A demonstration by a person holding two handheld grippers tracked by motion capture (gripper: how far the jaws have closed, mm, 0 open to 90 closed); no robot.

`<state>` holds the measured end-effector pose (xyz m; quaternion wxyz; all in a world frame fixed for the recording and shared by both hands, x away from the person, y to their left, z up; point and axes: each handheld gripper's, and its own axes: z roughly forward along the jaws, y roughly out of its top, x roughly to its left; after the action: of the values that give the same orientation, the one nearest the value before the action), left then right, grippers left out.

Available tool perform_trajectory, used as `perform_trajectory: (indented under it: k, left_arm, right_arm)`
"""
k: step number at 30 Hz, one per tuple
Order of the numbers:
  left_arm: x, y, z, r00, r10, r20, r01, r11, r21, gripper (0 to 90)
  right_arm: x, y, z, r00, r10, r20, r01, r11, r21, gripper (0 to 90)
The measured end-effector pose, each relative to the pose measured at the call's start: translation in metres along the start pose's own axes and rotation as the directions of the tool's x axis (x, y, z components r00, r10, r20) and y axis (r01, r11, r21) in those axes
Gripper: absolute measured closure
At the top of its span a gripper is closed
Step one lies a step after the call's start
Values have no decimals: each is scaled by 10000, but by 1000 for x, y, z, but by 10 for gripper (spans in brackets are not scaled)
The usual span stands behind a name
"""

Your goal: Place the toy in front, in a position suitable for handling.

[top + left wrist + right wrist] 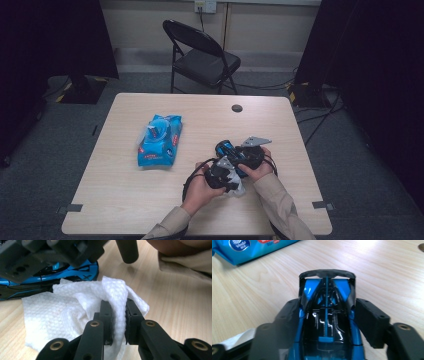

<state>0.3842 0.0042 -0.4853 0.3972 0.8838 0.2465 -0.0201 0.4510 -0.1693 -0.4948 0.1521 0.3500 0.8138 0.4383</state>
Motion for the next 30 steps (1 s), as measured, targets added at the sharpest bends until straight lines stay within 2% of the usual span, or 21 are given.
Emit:
perform_trajectory:
  k: [7,15,21,24,26,30]
  left_arm:
    - [-4,-2,-7,9999,162,-47,-161,9999,63,772]
    - [-12,2,-13,9995,309,115,-308,9995,-69,766]
    - [-21,8,-7,9978,476,452,-470,9988,-150,770]
    - [-25,15,-4,9966,541,628,-522,9982,-301,767]
    - [-29,20,1,9945,758,717,-739,9968,-295,767]
    - [-34,26,10,9922,933,825,-912,9954,-282,739]
  right_arm:
    - [-5,3,-12,9993,319,-216,-326,9989,-324,338]
    - [-3,4,-21,9988,301,-390,-315,9989,-351,330]
    - [-7,2,-35,9989,278,-365,-295,9984,-473,321]
    - [-10,-1,-43,9983,459,-354,-479,9971,-590,320]
    - [-15,-3,-51,9970,691,-336,-715,9947,-745,324]
    - [-20,-10,-63,9955,936,-145,-945,9919,-852,324]
